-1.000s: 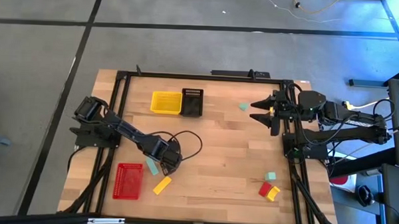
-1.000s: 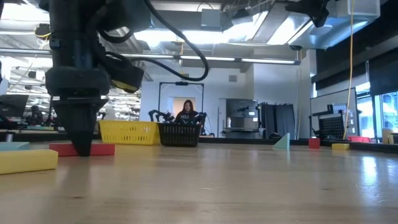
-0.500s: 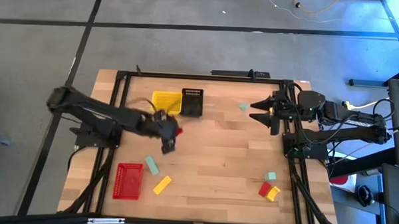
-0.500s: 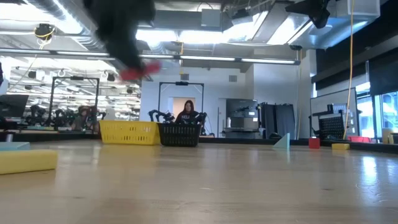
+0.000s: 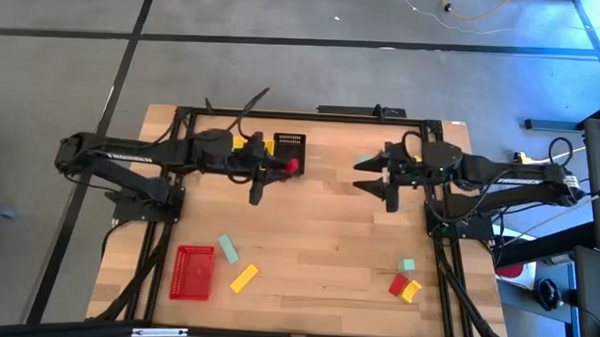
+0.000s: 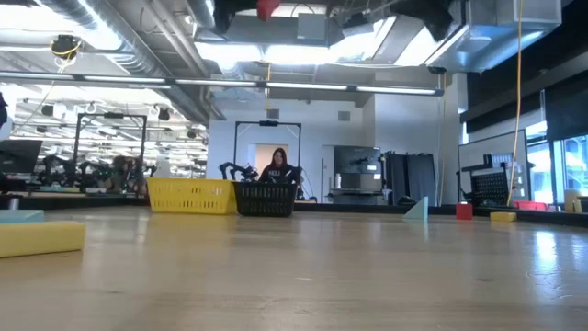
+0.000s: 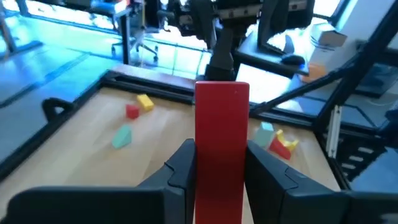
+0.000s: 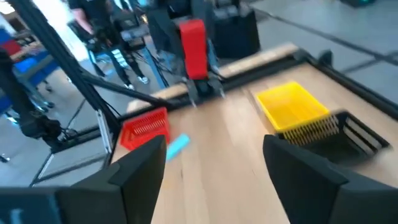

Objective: Sort & place blocks by color
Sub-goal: Put the middle red block into the yellow basket

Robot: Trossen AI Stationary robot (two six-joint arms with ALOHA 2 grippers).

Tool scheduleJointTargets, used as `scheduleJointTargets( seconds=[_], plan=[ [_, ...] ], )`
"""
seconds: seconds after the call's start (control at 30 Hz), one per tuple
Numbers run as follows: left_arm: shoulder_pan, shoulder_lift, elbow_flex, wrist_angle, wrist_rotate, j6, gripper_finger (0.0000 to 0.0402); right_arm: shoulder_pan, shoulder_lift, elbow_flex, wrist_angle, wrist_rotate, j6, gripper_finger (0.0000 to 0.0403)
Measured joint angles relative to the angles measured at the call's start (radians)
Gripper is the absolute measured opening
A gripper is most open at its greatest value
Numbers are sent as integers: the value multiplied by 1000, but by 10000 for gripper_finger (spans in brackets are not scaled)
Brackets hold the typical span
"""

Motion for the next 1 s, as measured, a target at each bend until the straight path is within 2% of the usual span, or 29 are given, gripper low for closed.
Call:
scheduleJointTargets(
  seconds=[0.1, 0.5, 0.6, 0.7, 0.87, 1.0],
  plan=[
    [-13, 17, -1, 65, 0, 6, 89, 17, 28, 0, 57, 1, -19, 270],
    [-18, 6, -1, 71, -15, 1, 89, 26, 35, 0, 72, 6, -19, 270],
    [-3, 6, -1, 74, -70, 21, 89, 26, 35, 0, 71, 7, -19, 270],
    [70, 6, 2, 65, -120, 21, 89, 26, 36, 0, 71, 20, -19, 270],
    [269, 43, 96, -210, -91, 26, 89, 26, 37, 0, 59, 71, -22, 270],
    [394, 104, 121, -483, -39, 106, 89, 26, 37, 0, 47, 86, -22, 270]
  ],
)
